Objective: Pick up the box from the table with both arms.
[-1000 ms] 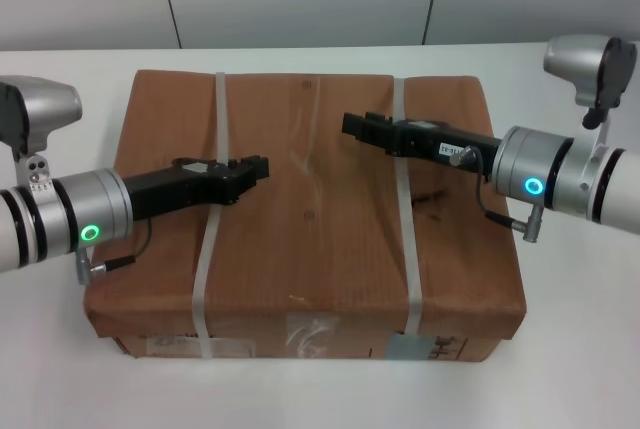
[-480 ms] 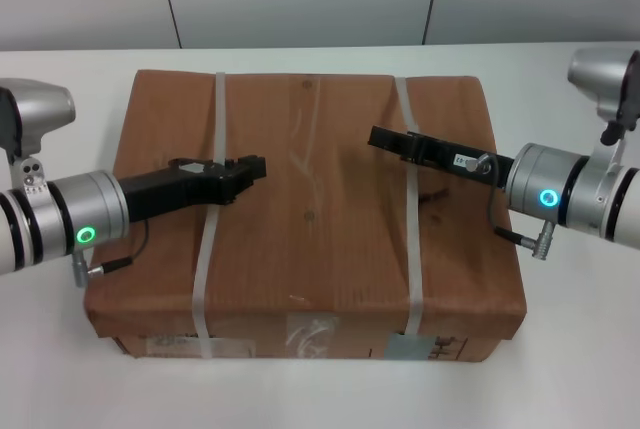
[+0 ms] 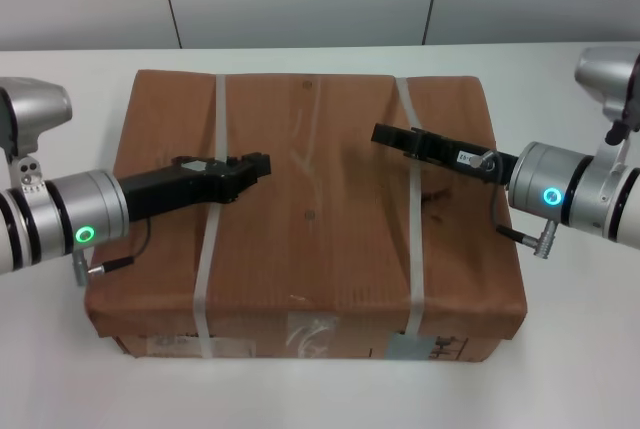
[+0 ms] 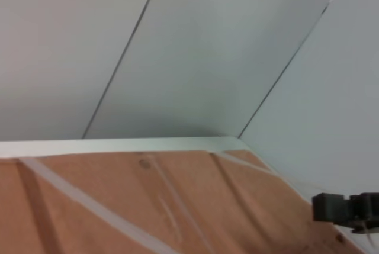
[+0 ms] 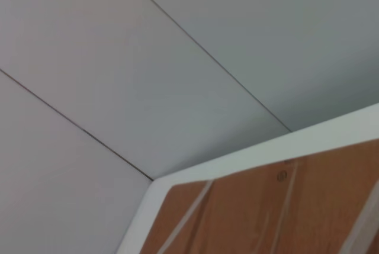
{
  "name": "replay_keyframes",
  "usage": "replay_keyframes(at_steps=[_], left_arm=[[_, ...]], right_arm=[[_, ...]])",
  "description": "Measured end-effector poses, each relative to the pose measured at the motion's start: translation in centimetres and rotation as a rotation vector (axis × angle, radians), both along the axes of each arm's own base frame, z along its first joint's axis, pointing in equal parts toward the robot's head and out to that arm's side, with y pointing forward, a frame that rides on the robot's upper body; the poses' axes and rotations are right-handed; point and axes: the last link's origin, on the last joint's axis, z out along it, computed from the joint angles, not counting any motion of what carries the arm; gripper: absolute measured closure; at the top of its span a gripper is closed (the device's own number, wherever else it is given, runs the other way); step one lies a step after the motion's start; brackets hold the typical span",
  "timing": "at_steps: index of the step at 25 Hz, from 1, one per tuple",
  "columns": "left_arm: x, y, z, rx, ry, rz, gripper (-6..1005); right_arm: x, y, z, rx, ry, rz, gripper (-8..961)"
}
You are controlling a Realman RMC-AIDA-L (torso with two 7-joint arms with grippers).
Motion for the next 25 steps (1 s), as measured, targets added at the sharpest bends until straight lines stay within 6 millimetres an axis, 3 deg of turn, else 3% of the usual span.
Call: replay_keyframes(at_steps=[15, 25], left_arm=[[1.9, -1.1, 2.0, -0.025, -0.139, -0.107, 901], [1.8, -1.4, 2.3, -0.026, -0.16, -0.115, 902]], right_arm=[[-0.3, -1.1, 1.3, 0.037, 0.114, 0.048, 918], [-0.1, -1.8, 2.1, 0.074, 0.172, 0.049, 924]])
